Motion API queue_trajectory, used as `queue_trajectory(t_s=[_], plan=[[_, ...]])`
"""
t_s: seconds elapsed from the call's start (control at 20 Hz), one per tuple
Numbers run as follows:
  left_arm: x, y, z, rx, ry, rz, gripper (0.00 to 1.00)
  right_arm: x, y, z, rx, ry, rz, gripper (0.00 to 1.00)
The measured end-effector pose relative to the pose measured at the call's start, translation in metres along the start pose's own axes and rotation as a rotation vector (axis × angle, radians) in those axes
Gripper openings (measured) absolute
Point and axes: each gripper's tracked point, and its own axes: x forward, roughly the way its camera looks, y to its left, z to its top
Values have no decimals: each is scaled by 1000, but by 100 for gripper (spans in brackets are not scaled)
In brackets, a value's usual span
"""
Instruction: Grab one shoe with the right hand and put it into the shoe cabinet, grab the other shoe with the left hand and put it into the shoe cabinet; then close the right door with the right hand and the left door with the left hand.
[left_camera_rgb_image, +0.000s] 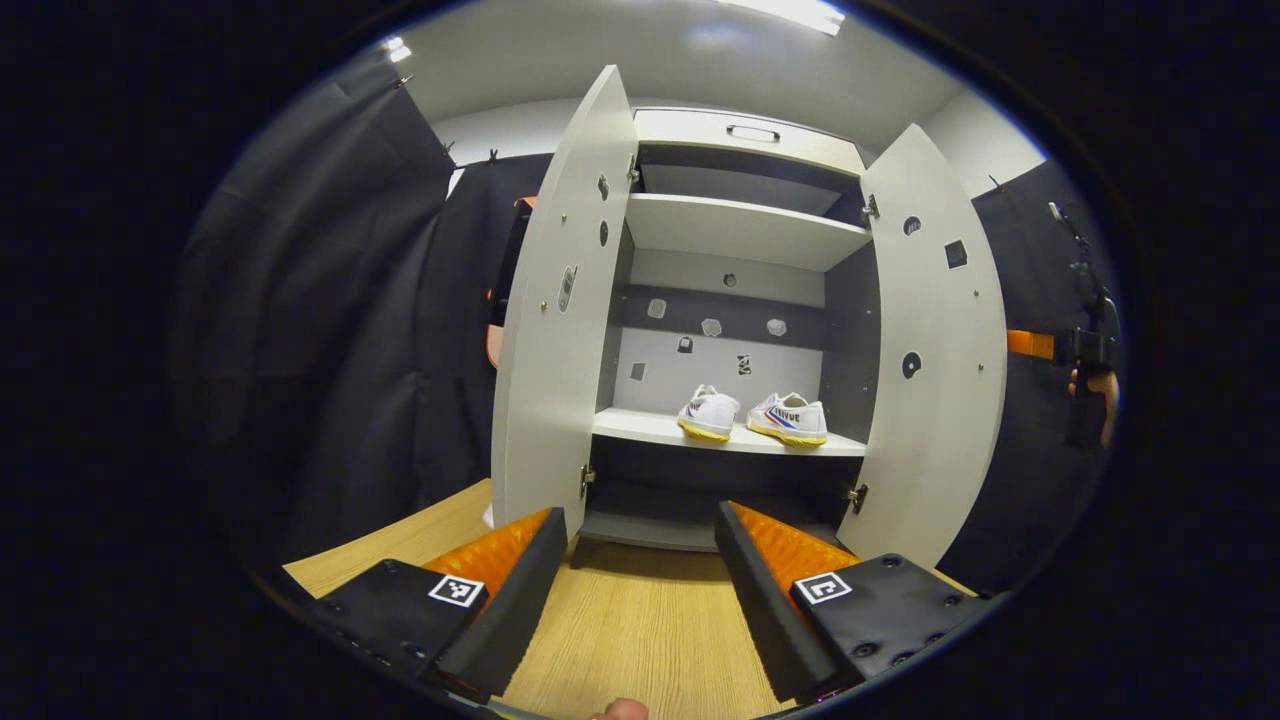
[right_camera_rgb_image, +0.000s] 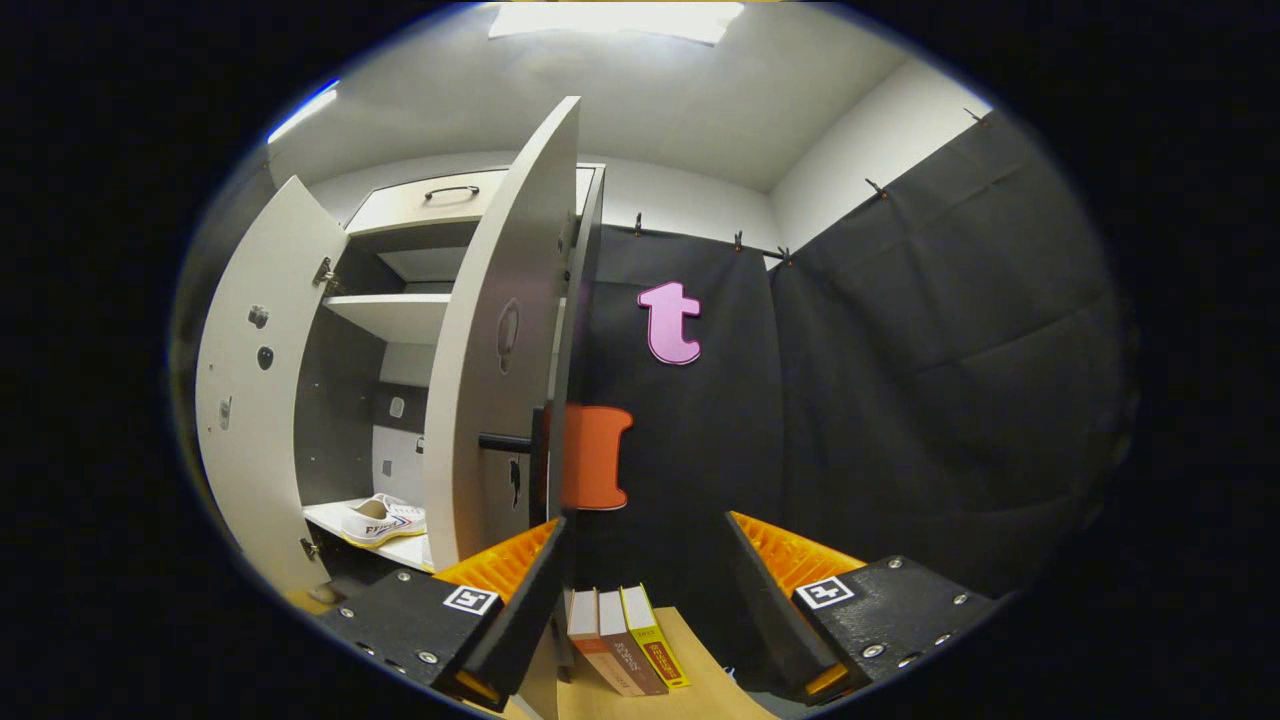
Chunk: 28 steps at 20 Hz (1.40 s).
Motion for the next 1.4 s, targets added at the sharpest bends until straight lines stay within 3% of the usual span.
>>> queue_trajectory(t_s=[0.55,1.4], plan=[[4,-12,0,34,-15,-44,97,-5,26,4,7,-6,37,87],[8,5,-8,14,7,-22,97,-7,120,6,67,-4,186,87]])
